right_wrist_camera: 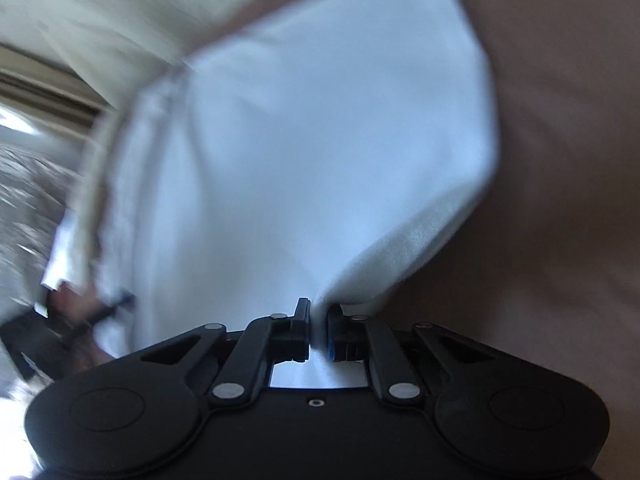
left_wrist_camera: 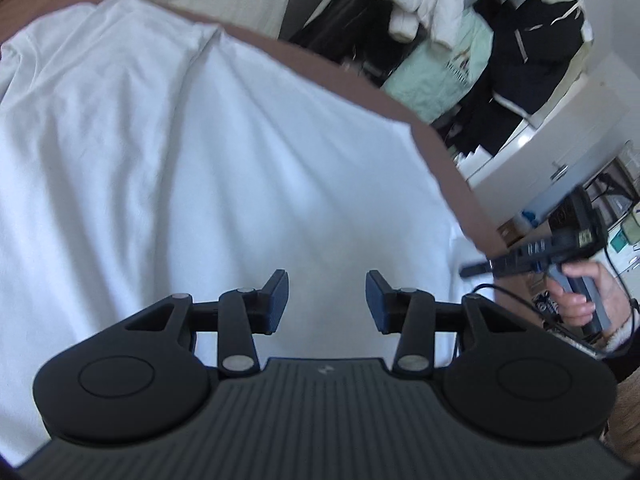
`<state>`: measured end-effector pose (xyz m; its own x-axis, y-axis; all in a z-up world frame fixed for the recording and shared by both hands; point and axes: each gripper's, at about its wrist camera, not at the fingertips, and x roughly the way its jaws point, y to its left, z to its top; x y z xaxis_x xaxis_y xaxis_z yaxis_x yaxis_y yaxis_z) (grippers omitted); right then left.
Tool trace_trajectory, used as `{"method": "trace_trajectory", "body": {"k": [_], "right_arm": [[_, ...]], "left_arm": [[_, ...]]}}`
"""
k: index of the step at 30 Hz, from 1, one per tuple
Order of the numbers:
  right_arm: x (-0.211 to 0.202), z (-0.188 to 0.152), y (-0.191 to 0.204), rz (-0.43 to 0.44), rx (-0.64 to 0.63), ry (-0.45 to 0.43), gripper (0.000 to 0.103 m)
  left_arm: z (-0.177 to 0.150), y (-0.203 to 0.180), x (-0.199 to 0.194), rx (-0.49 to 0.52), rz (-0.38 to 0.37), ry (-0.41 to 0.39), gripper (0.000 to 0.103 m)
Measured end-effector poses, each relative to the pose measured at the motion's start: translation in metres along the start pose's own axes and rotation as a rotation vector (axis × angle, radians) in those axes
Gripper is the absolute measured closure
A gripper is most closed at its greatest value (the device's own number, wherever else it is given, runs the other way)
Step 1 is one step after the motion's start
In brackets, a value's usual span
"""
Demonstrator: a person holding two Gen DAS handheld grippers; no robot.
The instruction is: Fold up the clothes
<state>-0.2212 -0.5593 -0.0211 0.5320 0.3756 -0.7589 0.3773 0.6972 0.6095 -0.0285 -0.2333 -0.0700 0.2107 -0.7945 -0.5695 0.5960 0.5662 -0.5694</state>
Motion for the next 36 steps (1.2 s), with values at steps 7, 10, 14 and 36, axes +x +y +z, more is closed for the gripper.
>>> {"method": "trace_trajectory", "body": {"k": [7, 10, 14, 36], "right_arm": [[0.020, 0.036, 0.110, 0.258, -0.178, -0.185, 0.092], [0.036, 0.043, 0.146, 0.346, -0.268, -0.207, 0.092], [0.072, 0.043, 0.188, 0.413, -0.348, -0.175, 0.092], [0.143, 0.014, 0.157, 0.279, -0.391, -0.084, 0.054]], "left_arm": [[0.011, -0.004, -0.024, -0.002, -0.022, -0.128, 0.061], [0.015, 0.001, -0.035, -0.007, -0.028, -0.184, 0.061], [0.015, 0.011, -0.053, -0.043, -0.057, -0.270, 0.052], [0.006, 0.044, -0.027, -0.060, 0.124, -0.189, 0.094]]}}
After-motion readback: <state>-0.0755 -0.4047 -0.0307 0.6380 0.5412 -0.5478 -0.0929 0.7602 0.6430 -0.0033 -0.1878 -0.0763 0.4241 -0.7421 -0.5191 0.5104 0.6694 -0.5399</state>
